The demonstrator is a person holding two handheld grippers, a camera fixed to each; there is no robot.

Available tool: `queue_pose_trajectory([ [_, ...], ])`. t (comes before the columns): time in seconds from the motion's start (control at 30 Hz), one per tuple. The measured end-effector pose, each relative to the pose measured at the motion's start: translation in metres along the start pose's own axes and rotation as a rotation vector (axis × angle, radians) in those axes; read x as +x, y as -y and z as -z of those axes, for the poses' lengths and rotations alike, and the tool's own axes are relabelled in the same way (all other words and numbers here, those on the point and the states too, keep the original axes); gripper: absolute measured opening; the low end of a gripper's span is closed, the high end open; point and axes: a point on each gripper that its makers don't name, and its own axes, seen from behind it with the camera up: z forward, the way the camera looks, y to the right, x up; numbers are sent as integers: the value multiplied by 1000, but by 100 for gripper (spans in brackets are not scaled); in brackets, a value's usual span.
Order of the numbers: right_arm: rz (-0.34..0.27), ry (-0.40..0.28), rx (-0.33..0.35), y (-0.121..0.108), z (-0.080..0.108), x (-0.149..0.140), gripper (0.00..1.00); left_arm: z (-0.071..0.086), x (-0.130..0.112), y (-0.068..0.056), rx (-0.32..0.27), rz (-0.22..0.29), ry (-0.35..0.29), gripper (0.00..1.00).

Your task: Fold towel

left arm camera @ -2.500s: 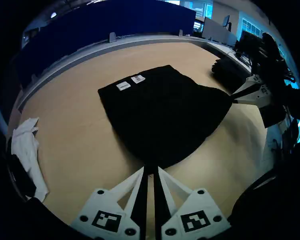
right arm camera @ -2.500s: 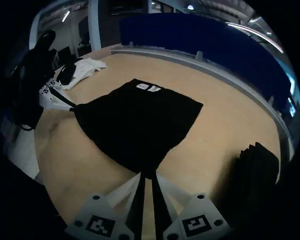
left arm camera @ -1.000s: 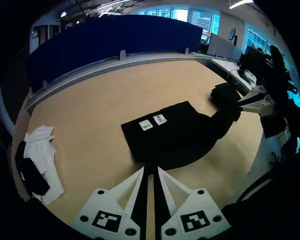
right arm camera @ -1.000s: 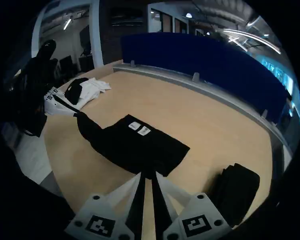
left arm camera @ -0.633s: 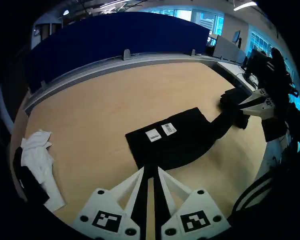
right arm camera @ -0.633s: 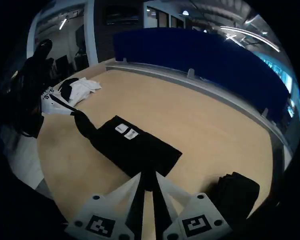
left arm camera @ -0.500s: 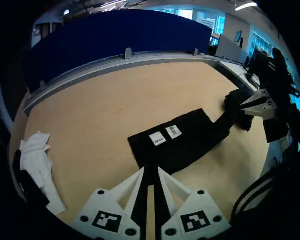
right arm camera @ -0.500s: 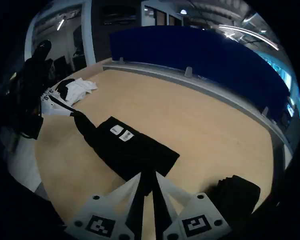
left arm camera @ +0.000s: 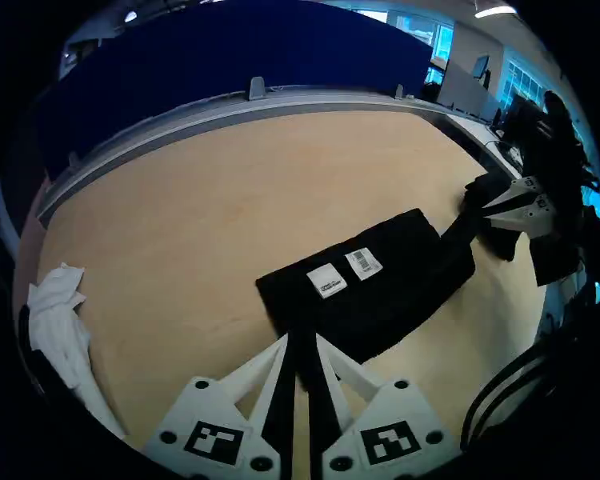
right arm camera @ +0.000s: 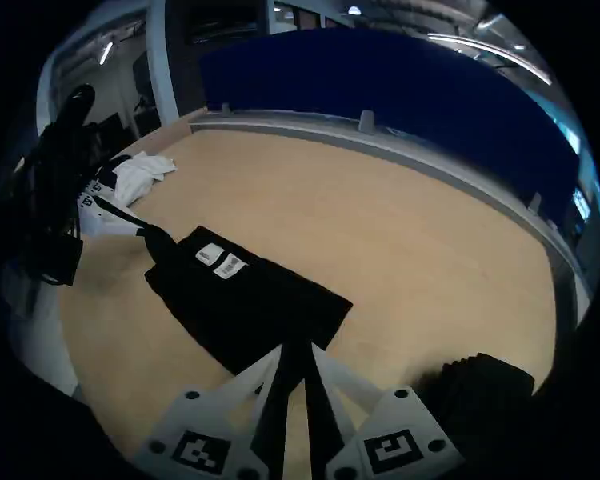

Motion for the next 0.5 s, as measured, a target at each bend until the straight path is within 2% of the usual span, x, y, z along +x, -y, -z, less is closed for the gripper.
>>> queue_pose_trajectory([
  [0.3,-35,43,-15,-9,-30,-14,11,-32,-7,8,-5,12,13,9],
  [0.5,-70,61,-41,-17,-47,-20,11,-43,-2,14,1,31,4,9],
])
